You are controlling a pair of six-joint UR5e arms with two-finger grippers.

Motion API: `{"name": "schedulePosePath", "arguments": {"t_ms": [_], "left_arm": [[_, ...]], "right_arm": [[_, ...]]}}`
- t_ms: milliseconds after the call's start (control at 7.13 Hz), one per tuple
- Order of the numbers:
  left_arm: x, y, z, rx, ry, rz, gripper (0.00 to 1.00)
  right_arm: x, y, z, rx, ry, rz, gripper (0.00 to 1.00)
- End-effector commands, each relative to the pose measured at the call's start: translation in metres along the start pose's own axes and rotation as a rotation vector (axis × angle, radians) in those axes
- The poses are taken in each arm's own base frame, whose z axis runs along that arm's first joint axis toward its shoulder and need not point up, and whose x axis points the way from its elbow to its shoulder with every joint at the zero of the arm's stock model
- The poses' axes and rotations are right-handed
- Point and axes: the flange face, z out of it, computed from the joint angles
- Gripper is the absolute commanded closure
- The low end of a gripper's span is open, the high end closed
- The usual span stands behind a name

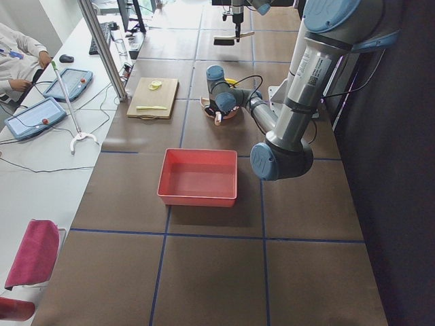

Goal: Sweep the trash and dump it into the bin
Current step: 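Move the brush with the right gripper beside the corn cob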

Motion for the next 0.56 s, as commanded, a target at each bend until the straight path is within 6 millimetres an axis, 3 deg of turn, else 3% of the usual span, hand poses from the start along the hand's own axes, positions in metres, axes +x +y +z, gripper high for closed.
{"name": "schedulePosePath", "arguments": {"t_ms": [0,140,421], "left_arm": [[0.000,0.002,0.001,-0.003,0.000,-0.003,0.98],[0.001,0.003,0.001,-0.004,0.000,-0.004,0.98],[0.001,0.005,0.002,-0.007,0.001,-0.005,0.98]], "right_arm": [[-0.112,0.012,0.007,-0.004,-0.004,0.040,1.00],[-0.155,0.016,0.012,-0.009,0.003,0.061,1.00],[-0.203,0.024,0.017,-0.018,-0.010,0.040,1.00]]}}
